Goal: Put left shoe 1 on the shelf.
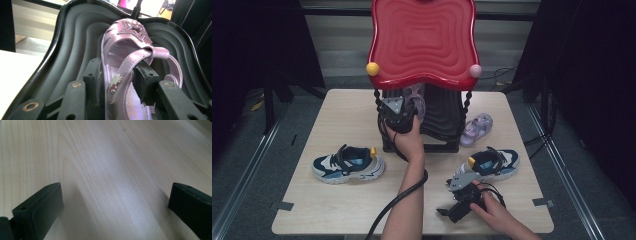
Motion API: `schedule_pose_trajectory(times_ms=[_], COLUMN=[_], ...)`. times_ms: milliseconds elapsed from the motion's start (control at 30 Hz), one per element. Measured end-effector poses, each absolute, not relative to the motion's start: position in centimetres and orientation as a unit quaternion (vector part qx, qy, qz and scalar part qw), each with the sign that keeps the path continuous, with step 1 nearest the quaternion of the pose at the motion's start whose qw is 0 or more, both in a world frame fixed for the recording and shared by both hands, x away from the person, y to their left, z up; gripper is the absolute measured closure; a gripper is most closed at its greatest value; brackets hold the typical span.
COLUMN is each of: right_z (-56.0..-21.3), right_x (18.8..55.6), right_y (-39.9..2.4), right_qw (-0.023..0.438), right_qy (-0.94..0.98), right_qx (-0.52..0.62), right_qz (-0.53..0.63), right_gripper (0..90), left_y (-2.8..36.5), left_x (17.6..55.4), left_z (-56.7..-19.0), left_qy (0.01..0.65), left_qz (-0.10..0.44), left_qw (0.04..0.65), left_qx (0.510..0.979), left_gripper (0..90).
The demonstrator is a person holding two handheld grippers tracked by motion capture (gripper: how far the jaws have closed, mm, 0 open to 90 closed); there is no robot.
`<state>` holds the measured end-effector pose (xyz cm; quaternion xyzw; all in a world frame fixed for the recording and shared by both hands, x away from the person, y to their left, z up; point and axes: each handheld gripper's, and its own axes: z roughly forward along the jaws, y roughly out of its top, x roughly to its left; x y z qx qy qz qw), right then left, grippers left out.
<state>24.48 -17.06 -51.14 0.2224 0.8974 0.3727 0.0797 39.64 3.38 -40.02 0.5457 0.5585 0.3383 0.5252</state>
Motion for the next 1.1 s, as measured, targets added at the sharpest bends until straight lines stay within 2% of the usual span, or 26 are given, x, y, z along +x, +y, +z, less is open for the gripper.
schedule_pose_trajectory(times_ms=[400, 833, 1100], right_z=[-51.1, -51.1, -51.1], right_x=[24.5, 24.5, 24.5], right_y=[-17.1, -17.1, -17.1], right_qw=[0.080, 0.081, 0.078], right_qy=[0.897, 0.897, 0.897], right_qx=[0.222, 0.222, 0.224], right_qz=[0.373, 0.373, 0.372], right_gripper=[0.0, 0.0, 0.0], left_y=[4.7, 5.5, 6.3], left_x=[38.3, 36.6, 35.5], left_z=[-39.9, -39.3, -39.4], left_qy=[0.552, 0.514, 0.495], left_qz=[0.321, 0.295, 0.280], left_qw=[0.516, 0.511, 0.518], left_qx=[0.571, 0.623, 0.639], left_gripper=[50.4, 45.8, 45.3])
